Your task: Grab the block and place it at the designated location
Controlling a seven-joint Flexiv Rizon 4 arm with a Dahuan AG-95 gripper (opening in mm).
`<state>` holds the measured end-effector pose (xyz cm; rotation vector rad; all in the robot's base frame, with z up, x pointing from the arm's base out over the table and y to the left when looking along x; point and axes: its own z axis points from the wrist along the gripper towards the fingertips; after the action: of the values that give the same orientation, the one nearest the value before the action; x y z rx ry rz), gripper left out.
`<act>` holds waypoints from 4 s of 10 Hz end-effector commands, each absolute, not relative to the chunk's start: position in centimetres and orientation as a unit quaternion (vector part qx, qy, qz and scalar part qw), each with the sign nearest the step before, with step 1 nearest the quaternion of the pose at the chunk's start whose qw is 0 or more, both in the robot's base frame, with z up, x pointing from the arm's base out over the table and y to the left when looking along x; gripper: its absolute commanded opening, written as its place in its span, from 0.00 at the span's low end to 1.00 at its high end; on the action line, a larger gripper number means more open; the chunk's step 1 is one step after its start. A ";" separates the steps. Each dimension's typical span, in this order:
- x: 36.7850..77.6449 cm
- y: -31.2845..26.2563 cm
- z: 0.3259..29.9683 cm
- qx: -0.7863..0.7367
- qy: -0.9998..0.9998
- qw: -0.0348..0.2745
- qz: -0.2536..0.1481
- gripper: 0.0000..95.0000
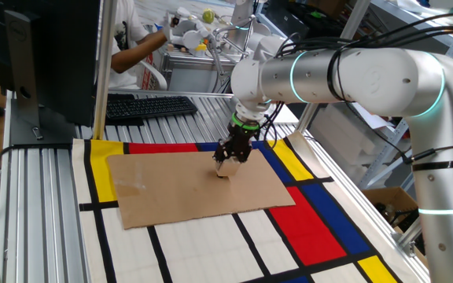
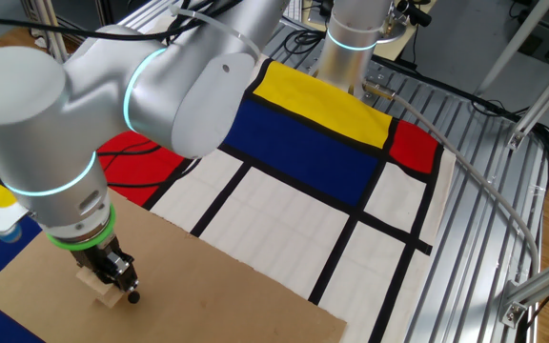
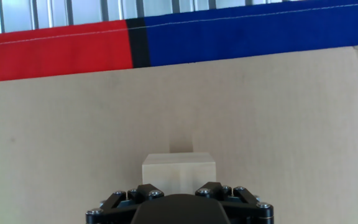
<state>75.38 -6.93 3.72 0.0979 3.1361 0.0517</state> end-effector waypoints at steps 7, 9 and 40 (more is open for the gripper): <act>75.4 -6.1 3.1 0.040 0.999 0.003 0.022 0.00; 75.4 -5.8 3.1 0.044 0.999 0.003 0.020 0.00; 74.3 -6.3 6.7 0.059 0.998 0.001 0.009 0.80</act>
<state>74.16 -6.32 6.70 0.1866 3.1292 0.0233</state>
